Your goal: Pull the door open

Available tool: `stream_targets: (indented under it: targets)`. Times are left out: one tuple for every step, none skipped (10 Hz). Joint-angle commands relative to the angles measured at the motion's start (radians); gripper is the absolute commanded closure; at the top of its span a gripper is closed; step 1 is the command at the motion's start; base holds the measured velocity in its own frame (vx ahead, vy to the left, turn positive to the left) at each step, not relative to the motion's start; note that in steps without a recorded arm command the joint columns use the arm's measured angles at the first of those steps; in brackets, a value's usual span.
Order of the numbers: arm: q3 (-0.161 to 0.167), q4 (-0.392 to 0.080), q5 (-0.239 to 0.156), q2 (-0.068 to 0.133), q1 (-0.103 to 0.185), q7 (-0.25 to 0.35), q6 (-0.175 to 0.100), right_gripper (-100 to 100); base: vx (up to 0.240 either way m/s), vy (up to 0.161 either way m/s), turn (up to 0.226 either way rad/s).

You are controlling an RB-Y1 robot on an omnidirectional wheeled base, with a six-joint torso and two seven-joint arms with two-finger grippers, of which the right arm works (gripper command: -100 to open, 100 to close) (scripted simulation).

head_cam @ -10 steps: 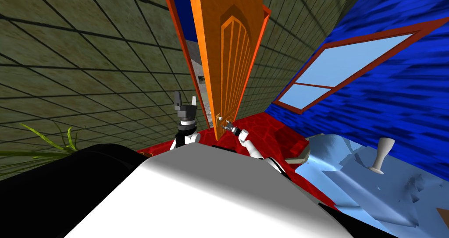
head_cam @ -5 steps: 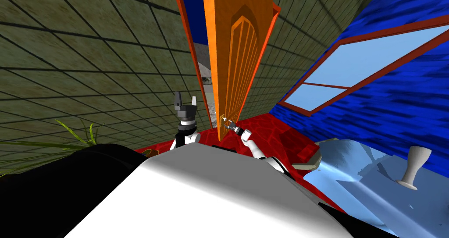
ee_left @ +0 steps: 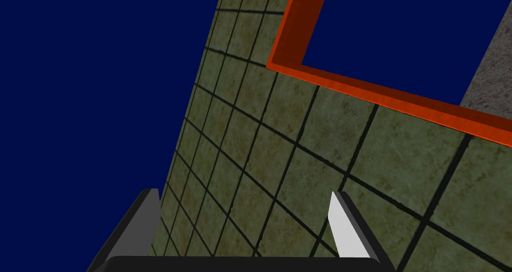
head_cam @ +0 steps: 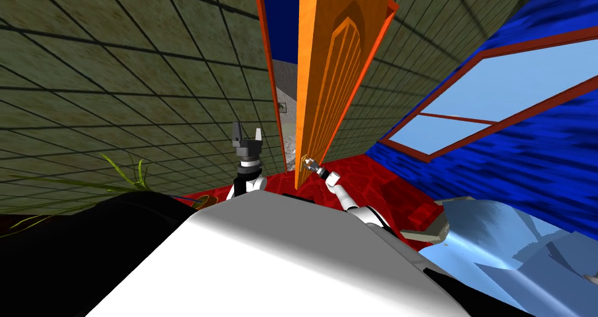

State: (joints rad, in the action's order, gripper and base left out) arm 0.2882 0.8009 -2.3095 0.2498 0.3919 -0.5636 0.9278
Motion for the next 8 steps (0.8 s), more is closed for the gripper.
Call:
stream_targets:
  targets:
    - [0.0, 0.0, 0.0, 0.0, 0.0, 0.0, 0.0, -100, 0.04, 0.046, 0.023]
    - [0.0, 0.0, 0.0, 0.0, 0.0, 0.0, 0.0, 100, -0.004, -0.006, -0.027]
    - [0.0, 0.0, 0.0, 0.0, 0.0, 0.0, 0.0, 100, 0.001, -0.022, -0.008]
    - [0.0, 0.0, 0.0, 0.0, 0.0, 0.0, 0.0, 100, -0.006, -0.016, 0.015]
    - [0.0, 0.0, 0.0, 0.0, 0.0, 0.0, 0.0, 100, -0.006, -0.009, 0.003]
    - [0.0, 0.0, 0.0, 0.0, 0.0, 0.0, 0.0, 100, 0.0, 0.0, 0.0]
    - [0.0, 0.0, 0.0, 0.0, 0.0, 0.0, 0.0, 100, 0.0, 0.0, 0.0]
    - [-0.006, -0.018, -0.002, 0.002, 0.012, -0.003, 0.012, 100, -0.072, -0.101, 0.12]
